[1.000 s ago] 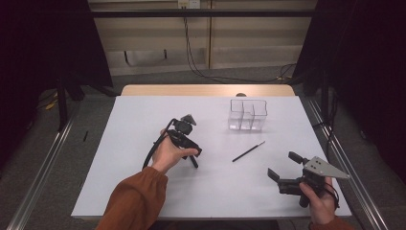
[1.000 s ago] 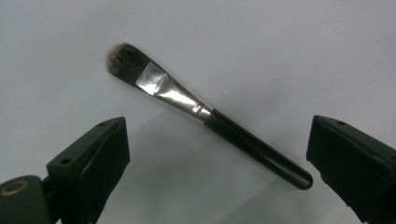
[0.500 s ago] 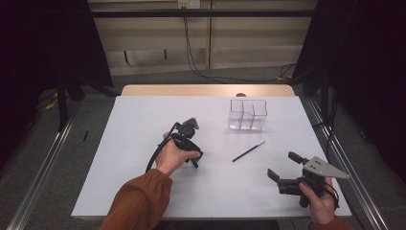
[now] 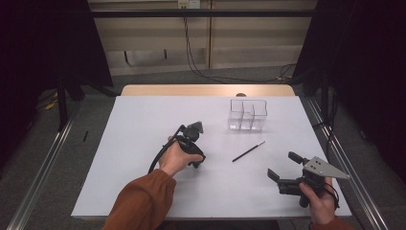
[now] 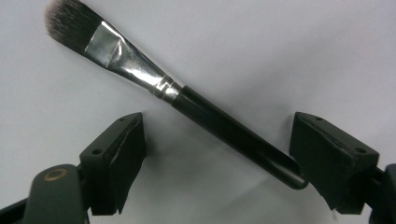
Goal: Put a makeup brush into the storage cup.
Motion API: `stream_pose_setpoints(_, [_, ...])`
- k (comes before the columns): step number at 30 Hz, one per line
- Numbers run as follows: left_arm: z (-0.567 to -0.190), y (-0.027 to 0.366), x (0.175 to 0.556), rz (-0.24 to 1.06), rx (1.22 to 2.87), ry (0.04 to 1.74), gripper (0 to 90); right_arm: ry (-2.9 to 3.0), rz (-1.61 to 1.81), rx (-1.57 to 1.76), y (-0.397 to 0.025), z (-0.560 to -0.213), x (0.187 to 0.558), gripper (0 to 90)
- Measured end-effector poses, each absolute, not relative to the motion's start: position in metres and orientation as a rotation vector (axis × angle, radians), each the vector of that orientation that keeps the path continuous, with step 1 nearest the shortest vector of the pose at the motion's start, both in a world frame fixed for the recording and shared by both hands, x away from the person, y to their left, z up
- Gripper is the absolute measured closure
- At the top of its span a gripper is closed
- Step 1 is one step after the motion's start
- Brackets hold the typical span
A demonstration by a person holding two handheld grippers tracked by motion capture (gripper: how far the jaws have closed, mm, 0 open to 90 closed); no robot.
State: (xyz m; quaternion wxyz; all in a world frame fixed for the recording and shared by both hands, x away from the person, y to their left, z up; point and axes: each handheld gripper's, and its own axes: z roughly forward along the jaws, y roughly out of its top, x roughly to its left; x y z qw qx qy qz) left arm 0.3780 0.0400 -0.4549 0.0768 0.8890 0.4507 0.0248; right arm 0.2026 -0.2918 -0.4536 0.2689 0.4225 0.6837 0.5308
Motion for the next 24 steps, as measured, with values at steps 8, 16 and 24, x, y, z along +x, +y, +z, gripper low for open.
stream_pose_setpoints(8, [-0.451, 0.045, 0.382, 0.060, 2.666, 1.398, 32.2, 1.848, 1.428, 1.139, -0.292, -0.454, 0.203, 0.0])
stream_pose_setpoints(16, [-0.447, 0.046, 0.379, 0.038, 2.691, 1.381, 53.1, 1.851, 1.428, 1.137, -0.291, -0.454, 0.203, 0.0])
stream_pose_setpoints(24, [-0.446, 0.051, 0.383, 0.001, 2.707, 1.386, 70.6, 1.856, 1.426, 1.132, -0.291, -0.455, 0.204, 0.0])
